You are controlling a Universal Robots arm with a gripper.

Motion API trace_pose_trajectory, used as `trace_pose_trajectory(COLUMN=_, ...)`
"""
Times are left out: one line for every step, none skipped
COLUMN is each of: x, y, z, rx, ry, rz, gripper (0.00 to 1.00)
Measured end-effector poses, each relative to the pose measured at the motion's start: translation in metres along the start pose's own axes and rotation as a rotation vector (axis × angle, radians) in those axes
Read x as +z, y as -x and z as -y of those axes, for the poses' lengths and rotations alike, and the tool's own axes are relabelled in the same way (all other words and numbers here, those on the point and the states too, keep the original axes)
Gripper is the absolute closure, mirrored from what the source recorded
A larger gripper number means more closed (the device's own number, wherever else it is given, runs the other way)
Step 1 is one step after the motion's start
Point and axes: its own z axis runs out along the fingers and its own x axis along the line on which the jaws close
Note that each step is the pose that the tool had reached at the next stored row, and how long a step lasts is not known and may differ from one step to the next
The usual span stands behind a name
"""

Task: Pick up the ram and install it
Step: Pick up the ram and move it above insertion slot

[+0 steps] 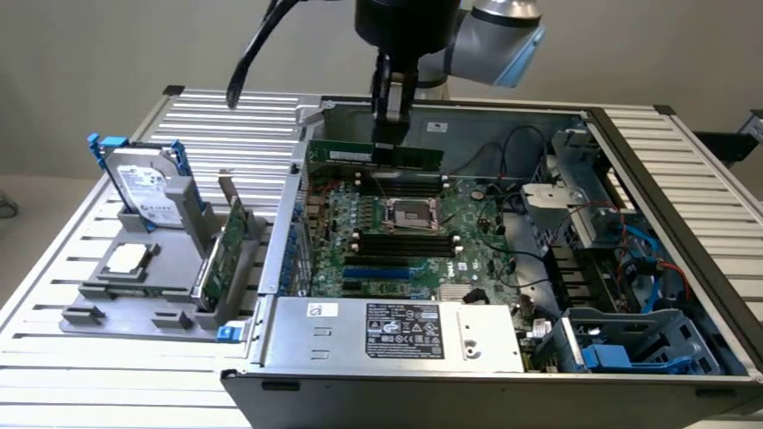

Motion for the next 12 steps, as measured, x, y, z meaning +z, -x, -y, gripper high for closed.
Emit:
trace_pose_trajectory(x=0.0007, y=0.001, z=0.0018, rx=0.0, ry=0.0, rz=0.0011, gripper=0.86)
trace_pose_trajectory(x=0.0016, y=0.002, z=0.0033, rx=0.0, ry=0.0001, rz=0.0023, gripper=0.86)
trace_pose_trajectory(x=0.0026, y=0.003, z=0.0046, rx=-0.001, ry=0.0001, rz=0.0032, gripper=0.86)
trace_pose_trajectory(x=0.0035, y=0.004, z=0.0059, rx=-0.001, ry=0.0002, rz=0.0044, gripper=0.86)
trace_pose_trajectory(x=0.0046, y=0.006, z=0.0072, rx=-0.001, ry=0.0001, rz=0.0055, gripper=0.86)
trace_pose_trajectory(x=0.0057, y=0.007, z=0.0087, rx=-0.001, ry=0.0002, rz=0.0065, gripper=0.86)
trace_pose_trajectory(x=0.0067, y=0.008, z=0.0103, rx=-0.002, ry=0.0002, rz=0.0073, gripper=0.86)
trace_pose_trajectory(x=0.0075, y=0.009, z=0.0121, rx=-0.002, ry=0.0003, rz=0.0084, gripper=0.86)
trace_pose_trajectory(x=0.0081, y=0.01, z=0.0138, rx=-0.002, ry=0.0003, rz=0.0093, gripper=0.86)
trace_pose_trajectory(x=0.0087, y=0.011, z=0.0155, rx=-0.003, ry=0.0005, rz=0.0104, gripper=0.86)
trace_pose_trajectory(x=0.0092, y=0.012, z=0.0169, rx=-0.003, ry=0.0005, rz=0.0114, gripper=0.86)
trace_pose_trajectory(x=0.0097, y=0.013, z=0.0182, rx=-0.005, ry=0.0006, rz=0.0124, gripper=0.86)
